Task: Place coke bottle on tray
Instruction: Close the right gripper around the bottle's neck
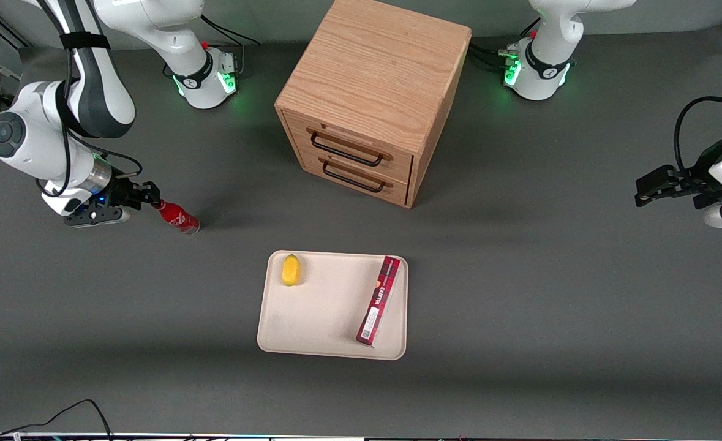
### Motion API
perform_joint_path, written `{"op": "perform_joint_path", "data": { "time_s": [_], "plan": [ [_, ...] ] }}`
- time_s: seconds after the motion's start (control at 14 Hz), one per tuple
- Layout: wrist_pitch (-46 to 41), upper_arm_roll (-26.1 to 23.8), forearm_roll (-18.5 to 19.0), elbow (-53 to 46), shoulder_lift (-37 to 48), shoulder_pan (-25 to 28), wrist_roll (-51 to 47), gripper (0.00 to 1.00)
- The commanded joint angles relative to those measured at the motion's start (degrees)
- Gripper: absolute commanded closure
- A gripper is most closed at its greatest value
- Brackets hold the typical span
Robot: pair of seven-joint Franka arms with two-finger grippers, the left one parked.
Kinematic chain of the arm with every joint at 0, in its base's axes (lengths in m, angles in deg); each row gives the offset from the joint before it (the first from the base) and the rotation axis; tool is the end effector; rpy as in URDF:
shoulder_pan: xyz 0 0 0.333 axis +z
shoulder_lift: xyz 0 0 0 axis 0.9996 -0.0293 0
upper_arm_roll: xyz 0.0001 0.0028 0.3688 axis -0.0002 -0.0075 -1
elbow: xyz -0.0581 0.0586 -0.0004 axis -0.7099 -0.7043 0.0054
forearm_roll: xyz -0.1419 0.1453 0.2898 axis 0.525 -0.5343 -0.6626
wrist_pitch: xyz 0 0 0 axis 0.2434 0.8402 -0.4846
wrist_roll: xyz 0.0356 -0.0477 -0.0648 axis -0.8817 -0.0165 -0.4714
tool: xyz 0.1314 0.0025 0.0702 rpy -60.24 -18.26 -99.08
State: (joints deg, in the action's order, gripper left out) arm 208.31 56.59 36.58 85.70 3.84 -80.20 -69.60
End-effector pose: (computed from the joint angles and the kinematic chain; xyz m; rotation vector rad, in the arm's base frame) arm 0.4529 -0.0126 0.3902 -3.0765 -0.1028 0.1026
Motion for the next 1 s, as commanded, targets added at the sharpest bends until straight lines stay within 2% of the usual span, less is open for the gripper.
{"op": "perform_joint_path", "data": {
  "time_s": [0.0, 0.21, 0.43, 0.5, 0.57, 0.64, 0.79, 0.93],
  "plan": [
    [2.5, -0.2, -2.0, 1.5, 1.2, 0.7, 1.0, 0.46],
    [6.4, -0.3, -2.0, 4.1, 1.1, 0.9, 1.0, 0.48],
    [8.6, -0.3, -2.0, 6.9, 1.1, 0.8, 1.0, 0.6],
    [8.6, -0.4, -2.0, 7.4, 1.1, 0.7, 1.0, 0.69],
    [8.5, -0.4, -2.1, 7.5, 1.2, 0.7, 1.0, 0.91],
    [8.4, -0.4, -2.2, 7.3, 1.2, 0.8, 1.0, 1.0],
    [8.4, -0.7, -2.3, 6.4, 1.2, 0.9, 0.7, 1.0],
    [6.2, -4.3, -2.4, 0.7, 0.6, 0.9, -4.5, 1.0]
  ]
}}
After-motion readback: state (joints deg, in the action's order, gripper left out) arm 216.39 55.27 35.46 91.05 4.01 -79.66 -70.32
